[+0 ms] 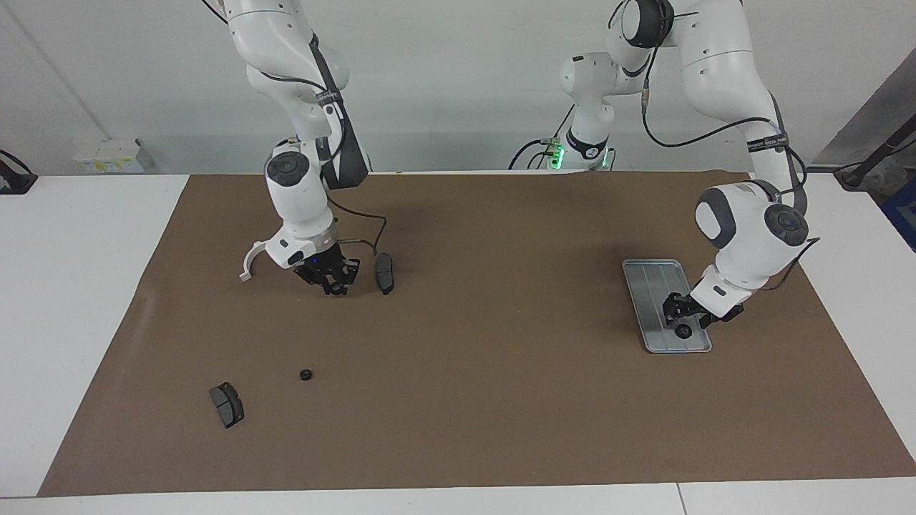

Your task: Pick bearing gear from pile to tray

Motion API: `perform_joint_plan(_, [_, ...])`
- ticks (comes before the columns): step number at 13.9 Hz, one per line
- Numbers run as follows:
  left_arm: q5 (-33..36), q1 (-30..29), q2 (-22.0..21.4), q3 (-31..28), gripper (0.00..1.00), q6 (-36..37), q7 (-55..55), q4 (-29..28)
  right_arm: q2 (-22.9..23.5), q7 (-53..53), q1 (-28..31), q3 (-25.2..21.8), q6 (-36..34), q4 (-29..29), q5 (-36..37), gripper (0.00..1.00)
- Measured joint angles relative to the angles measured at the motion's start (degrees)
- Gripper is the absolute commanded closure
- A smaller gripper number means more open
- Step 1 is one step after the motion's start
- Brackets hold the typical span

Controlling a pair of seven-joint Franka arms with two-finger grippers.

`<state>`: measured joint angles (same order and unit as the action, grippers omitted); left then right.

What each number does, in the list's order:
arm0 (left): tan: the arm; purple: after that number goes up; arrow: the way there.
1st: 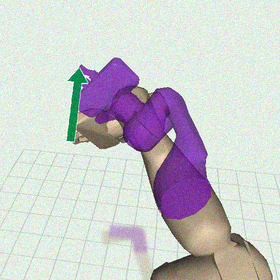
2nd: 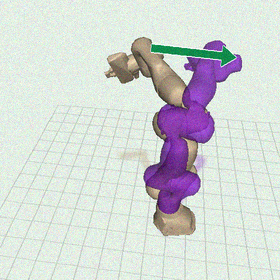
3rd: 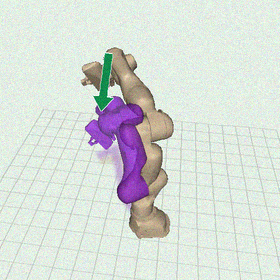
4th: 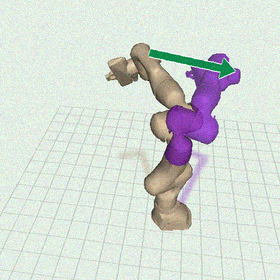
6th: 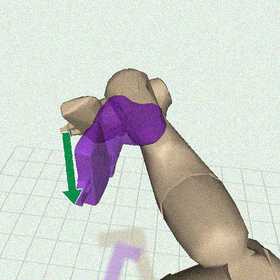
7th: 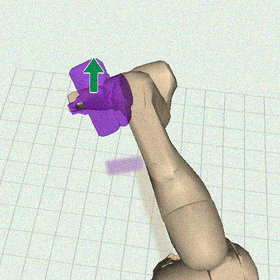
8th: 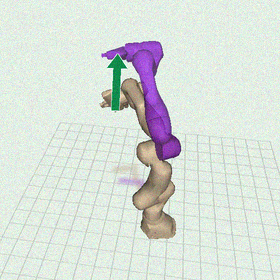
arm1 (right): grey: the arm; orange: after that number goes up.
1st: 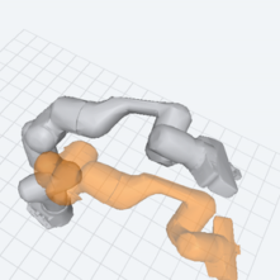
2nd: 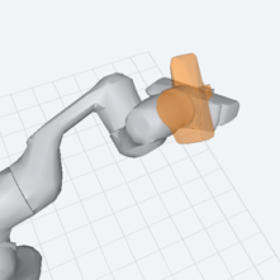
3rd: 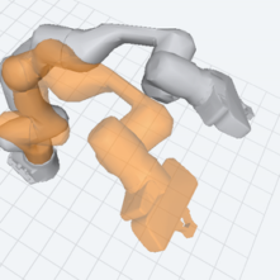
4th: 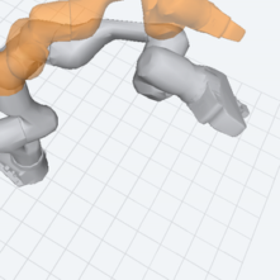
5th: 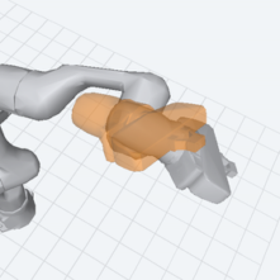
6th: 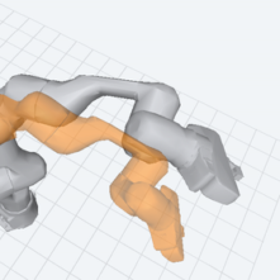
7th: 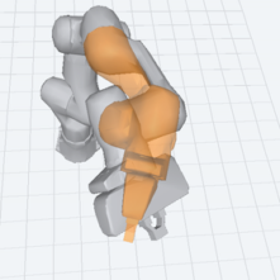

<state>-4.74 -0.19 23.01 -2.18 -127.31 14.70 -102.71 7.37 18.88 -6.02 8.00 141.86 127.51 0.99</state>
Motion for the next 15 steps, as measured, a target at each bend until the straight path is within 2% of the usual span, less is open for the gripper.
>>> perform_joint_plan(2, [-2.15, 1.23, -0.59, 0.25, 0.18, 0.00, -1.80, 0.67, 0.70, 4.76, -2.97, 0.07, -2.04, -4.21, -0.02, 1.00])
perform_joint_plan(5, [-2.43, 5.34, -1.58, 0.41, 0.09, 0.00, -9.53, 0.84, 3.97, 11.51, -7.48, 0.21, -6.27, -13.17, -0.08, 1.00])
perform_joint_plan(10, [-2.44, 12.09, -2.36, 0.50, 0.00, 0.00, -20.92, 0.84, 13.61, 22.25, -14.69, 0.31, -7.46, -26.73, -0.03, 1.00])
perform_joint_plan(15, [-2.45, 13.40, -2.88, 0.49, 0.00, -0.39, -25.37, 0.84, 23.05, 33.78, -20.95, 0.24, -8.24, -36.20, 2.77, 1.00])
